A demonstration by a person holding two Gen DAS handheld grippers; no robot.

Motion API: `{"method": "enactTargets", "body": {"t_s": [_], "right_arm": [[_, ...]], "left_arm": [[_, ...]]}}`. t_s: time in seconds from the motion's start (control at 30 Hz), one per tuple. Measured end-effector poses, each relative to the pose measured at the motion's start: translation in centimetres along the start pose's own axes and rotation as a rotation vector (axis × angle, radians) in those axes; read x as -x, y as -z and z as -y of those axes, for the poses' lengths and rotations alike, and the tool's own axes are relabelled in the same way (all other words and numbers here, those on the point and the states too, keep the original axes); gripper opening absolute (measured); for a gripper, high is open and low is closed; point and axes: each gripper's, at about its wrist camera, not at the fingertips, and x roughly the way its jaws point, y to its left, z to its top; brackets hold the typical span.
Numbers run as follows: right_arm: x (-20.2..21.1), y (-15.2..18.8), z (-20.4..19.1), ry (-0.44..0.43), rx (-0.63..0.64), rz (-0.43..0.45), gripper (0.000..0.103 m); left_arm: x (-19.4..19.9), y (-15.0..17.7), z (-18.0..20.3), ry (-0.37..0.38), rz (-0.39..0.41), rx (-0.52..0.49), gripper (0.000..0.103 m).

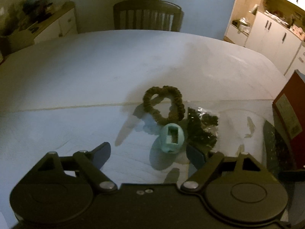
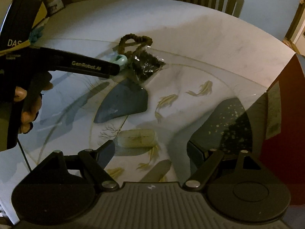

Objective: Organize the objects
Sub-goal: 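Close the left tool on the mint-green cap while the right tool grasps the cream bar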

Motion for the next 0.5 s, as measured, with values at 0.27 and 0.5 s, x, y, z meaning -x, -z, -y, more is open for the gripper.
{"method": "enactTargets", "body": {"t_s": [0.27, 0.5], "right_arm": [[-0.9, 0.0, -0.6, 0.005, 0.02, -0.009, 0.078], [-1.6, 0.2, -1.4, 0.015, 0.052, -0.022, 0.066]], "left_arm": [[-1.0, -0.1, 0.7, 0.008, 0.007, -0.043, 0.076], [-0.7, 0.0, 1.5, 0.042, 0.035, -0.101, 0.052]]}}
